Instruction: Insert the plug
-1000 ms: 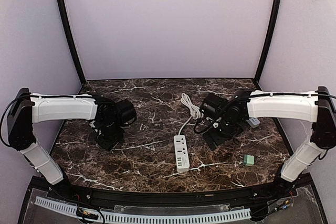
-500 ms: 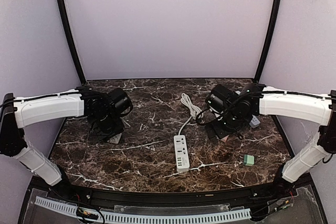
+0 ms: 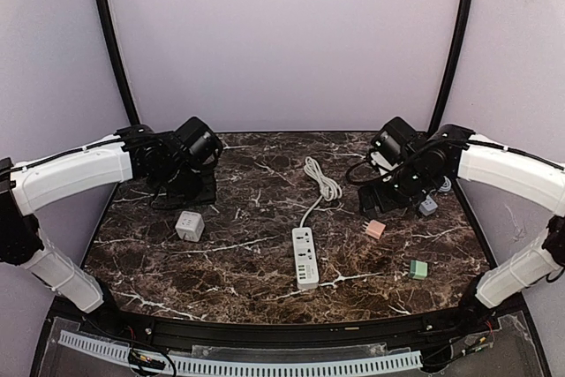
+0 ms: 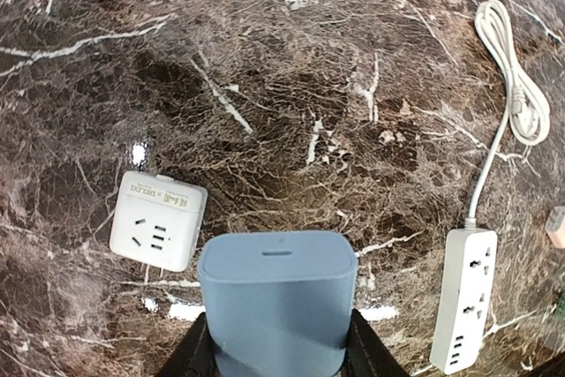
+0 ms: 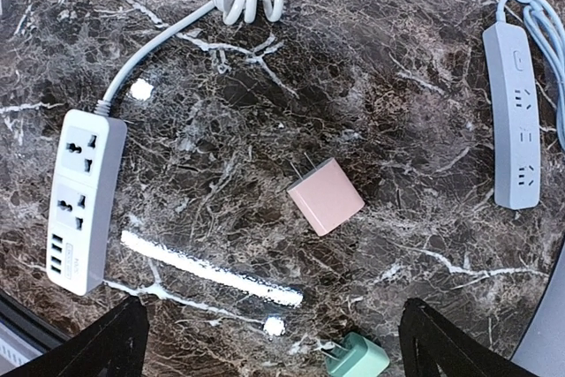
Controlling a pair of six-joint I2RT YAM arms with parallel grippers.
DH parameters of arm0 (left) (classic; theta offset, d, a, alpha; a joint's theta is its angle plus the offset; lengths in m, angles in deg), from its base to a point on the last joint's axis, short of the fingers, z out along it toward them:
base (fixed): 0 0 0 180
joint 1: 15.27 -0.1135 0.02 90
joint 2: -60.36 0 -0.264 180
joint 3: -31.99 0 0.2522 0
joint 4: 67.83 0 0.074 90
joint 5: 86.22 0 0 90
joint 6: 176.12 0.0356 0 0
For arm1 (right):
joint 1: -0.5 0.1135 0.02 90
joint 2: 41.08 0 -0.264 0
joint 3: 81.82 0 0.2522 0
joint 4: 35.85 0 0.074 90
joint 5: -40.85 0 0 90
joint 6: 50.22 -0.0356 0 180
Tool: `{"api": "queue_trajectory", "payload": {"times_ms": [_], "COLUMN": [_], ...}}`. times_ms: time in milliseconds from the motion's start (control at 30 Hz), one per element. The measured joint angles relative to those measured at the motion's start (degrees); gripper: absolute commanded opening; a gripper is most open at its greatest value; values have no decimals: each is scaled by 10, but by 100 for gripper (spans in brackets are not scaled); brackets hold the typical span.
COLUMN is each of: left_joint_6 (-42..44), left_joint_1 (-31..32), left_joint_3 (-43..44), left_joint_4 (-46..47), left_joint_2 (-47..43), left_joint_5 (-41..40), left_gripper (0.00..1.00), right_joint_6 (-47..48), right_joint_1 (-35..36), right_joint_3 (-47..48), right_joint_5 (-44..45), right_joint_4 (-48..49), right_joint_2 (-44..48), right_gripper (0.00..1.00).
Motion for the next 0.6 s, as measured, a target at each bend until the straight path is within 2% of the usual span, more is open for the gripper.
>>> {"api": "queue_trajectory", "payload": {"times_ms": [267,600], "left_joint_6": [138,320], "left_joint_1": [0,0], "left_joint_3": [59,104], "left_joint_4": [17,95], "left_joint_2": [11,16], "left_joint_5": [50,172], "left_gripper": [1,1], "right_joint_6": [-3,-40], "right_joint_1": [-15,-16], "right_joint_3": [39,101], "right_joint_5": [-82,-226], "right_joint_4": [-2,-3], "right_joint_2": [5,-12], "right_gripper": [98,99]}}
